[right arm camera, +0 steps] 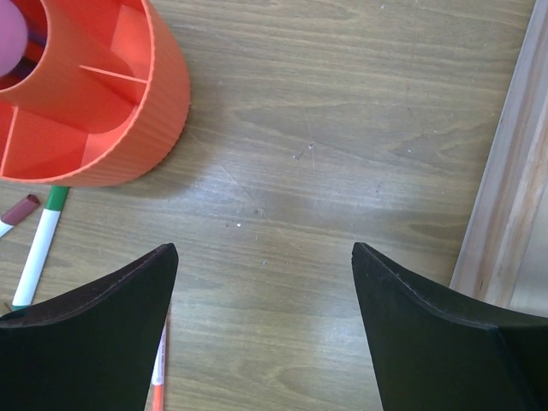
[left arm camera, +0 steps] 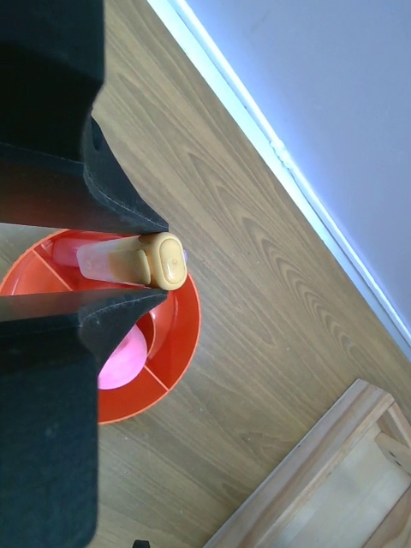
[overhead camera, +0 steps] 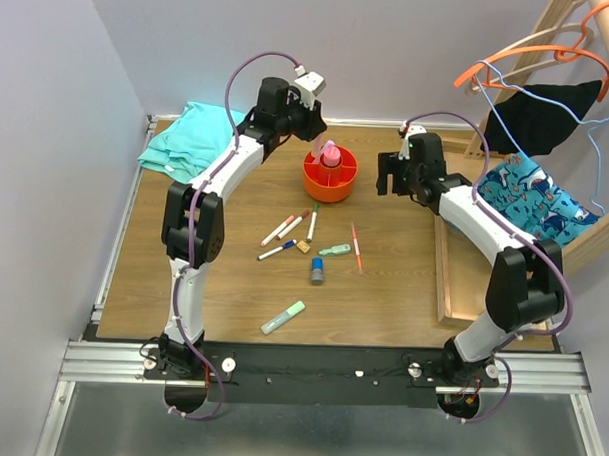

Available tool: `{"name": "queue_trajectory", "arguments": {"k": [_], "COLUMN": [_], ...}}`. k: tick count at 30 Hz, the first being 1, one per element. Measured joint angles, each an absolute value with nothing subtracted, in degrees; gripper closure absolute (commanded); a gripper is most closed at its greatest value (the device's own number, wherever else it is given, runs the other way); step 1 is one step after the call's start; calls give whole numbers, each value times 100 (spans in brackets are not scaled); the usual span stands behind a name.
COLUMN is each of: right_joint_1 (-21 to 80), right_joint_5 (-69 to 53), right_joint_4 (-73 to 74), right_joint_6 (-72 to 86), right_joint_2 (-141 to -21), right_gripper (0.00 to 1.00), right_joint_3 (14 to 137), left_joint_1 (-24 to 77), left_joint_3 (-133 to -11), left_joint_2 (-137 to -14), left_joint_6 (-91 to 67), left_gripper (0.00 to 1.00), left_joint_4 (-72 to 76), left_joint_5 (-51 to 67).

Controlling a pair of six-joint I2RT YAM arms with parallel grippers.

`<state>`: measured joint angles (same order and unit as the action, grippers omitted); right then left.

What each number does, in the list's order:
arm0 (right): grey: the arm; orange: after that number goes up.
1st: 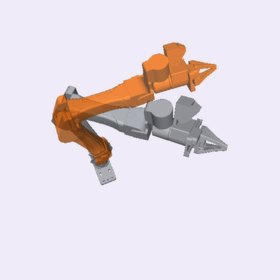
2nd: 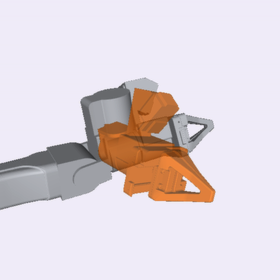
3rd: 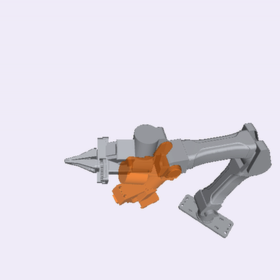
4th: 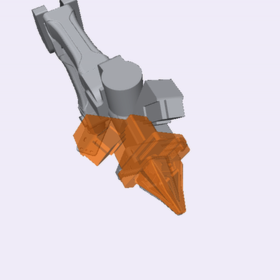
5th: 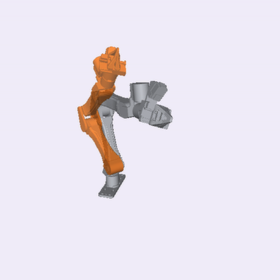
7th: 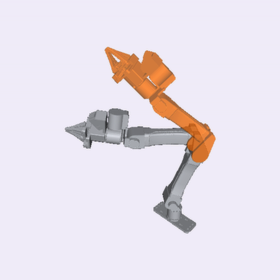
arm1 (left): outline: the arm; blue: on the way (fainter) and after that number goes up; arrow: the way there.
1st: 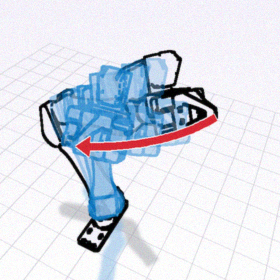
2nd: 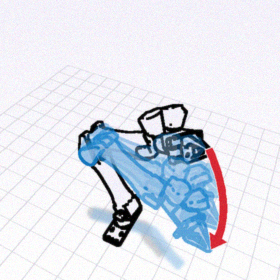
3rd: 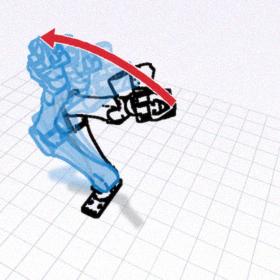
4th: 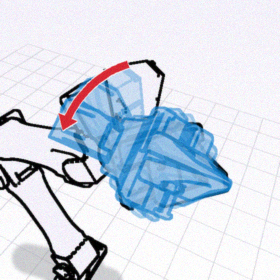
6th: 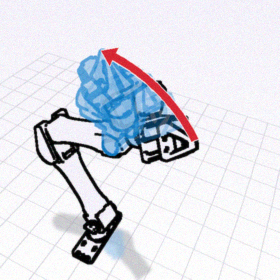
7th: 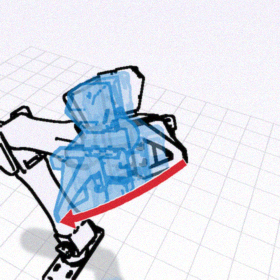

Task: Sort the stationery into containers
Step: Place the stationery in the storage box.

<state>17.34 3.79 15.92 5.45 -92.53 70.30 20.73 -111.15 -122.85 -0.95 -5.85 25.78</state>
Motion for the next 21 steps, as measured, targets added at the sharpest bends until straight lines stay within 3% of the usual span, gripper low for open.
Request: {"name": "queue_trajectory", "arguments": {"k": [8,12,21], "right_joint_1": [1734,1734,1734], "right_joint_5": [377,375,368], "right_joint_4": [1588,1575,1555], "right_joint_6": [550,550,550], "right_joint_2": [-9574,-9651,-9666], "right_gripper": [10,10,10], "right_joint_3": [7240,7279,7279], "left_joint_1": [2073,2073,2069], "left_joint_3": [-10665,-10291,-10149], "left_joint_2": [-12331,-12331,-12237], "left_joint_6": [-84,-54,-51], "left_gripper": [68,59,51], "left_joint_4": [-427,-388,-403], "left_joint_5": [2604,2602,2606]}}
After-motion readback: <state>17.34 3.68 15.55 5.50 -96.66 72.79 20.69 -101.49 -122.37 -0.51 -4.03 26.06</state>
